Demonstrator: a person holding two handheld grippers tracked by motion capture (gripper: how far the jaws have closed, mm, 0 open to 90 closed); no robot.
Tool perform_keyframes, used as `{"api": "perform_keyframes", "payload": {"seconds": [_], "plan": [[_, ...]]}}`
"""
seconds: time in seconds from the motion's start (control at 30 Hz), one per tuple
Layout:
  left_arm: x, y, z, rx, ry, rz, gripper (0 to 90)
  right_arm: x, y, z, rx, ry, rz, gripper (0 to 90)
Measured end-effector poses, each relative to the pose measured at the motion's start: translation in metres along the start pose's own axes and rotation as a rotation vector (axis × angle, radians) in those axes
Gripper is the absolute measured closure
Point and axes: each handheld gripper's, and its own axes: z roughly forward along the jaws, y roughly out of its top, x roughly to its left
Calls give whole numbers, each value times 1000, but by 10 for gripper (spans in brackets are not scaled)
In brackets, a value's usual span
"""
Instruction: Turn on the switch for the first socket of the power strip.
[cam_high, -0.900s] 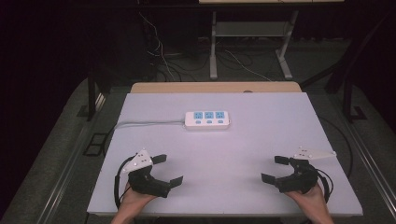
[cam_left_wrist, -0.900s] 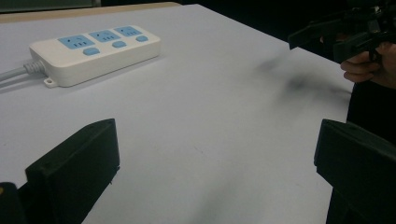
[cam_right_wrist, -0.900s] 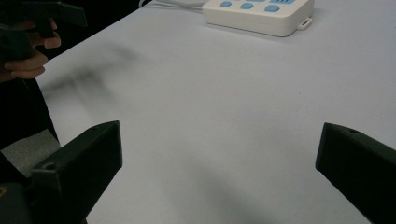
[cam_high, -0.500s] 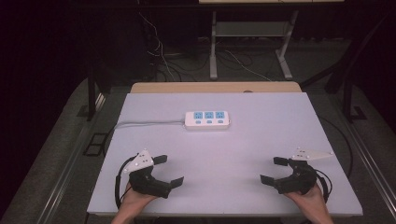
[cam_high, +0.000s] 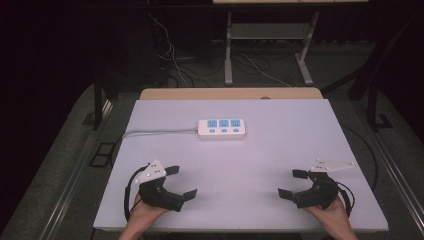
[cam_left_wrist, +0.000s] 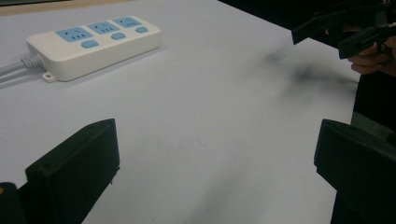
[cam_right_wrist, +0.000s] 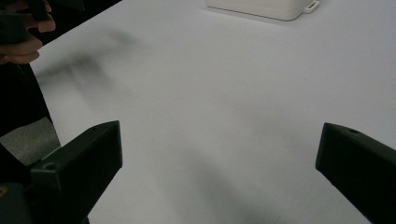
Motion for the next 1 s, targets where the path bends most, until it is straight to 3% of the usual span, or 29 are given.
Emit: {"api": "perform_keyframes", "payload": {"seconds": [0.33, 1.0], "plan": [[7, 10, 3, 57, -27, 5, 0, 1, 0, 1, 12, -9, -2, 0], [20, 39, 7, 98, -43, 5, 0, 2, -1, -1, 7, -17, -10, 1]]}}
